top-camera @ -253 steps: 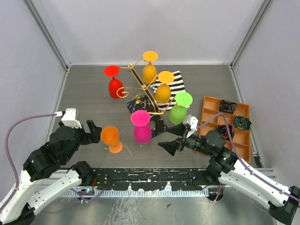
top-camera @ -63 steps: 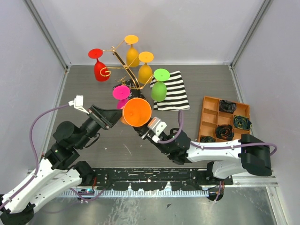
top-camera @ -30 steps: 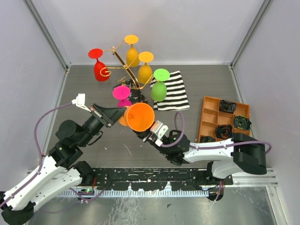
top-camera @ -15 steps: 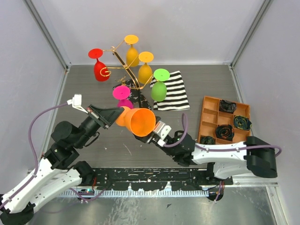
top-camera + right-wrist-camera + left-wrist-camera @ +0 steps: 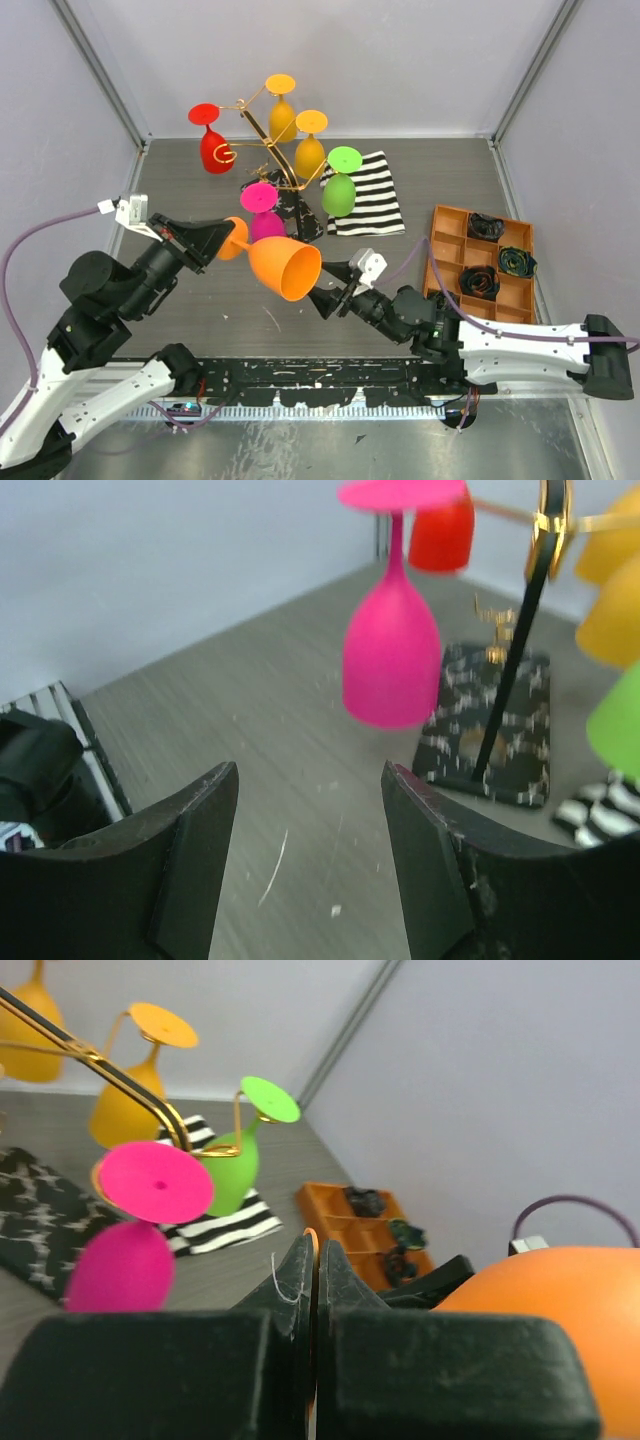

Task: Place the wine glass upside down on the wine glass rack
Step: Turn the wine glass upside down at the wine rack.

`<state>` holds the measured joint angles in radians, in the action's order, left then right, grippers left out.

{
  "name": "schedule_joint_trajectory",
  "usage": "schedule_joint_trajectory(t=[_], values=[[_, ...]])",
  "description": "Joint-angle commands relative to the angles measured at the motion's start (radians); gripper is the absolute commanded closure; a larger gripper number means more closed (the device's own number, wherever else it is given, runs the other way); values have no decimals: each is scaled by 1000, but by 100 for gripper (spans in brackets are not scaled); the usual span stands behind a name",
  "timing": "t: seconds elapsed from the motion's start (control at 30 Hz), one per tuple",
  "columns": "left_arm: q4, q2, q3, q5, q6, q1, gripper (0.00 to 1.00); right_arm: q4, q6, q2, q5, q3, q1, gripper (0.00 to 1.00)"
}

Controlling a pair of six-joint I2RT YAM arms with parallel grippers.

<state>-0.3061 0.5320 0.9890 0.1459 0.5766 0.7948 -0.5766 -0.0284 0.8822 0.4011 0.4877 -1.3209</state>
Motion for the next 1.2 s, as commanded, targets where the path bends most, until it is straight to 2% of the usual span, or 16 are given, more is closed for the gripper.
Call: schedule_joint_trajectory(t=[0.0, 0.1, 0.17, 0.37, 0.5, 0.73, 0.97, 1.17], values=[[-193, 52, 125, 22, -313, 2, 100, 533, 334, -43, 93, 133, -3, 35], [-208, 50, 145, 5, -449, 3, 100, 778, 434, -34, 68, 193, -3, 34], [-216, 49, 153, 0, -531, 3, 100, 882, 490, -38, 44, 223, -3, 31], [-252, 40, 162, -46, -757, 3, 100, 1004, 538, -98, -70, 294, -3, 27], [-298, 46, 175, -73, -863, 3, 100, 1078, 530, -138, -61, 368, -3, 27], [-347, 86, 192, -184, -920, 2, 100, 1009, 469, -147, -65, 497, -3, 27], [-380, 162, 226, -303, -907, 6, 100, 974, 476, 21, -106, 678, -3, 30], [-381, 207, 244, -336, -901, 33, 100, 875, 550, 106, -166, 696, 2, 31]])
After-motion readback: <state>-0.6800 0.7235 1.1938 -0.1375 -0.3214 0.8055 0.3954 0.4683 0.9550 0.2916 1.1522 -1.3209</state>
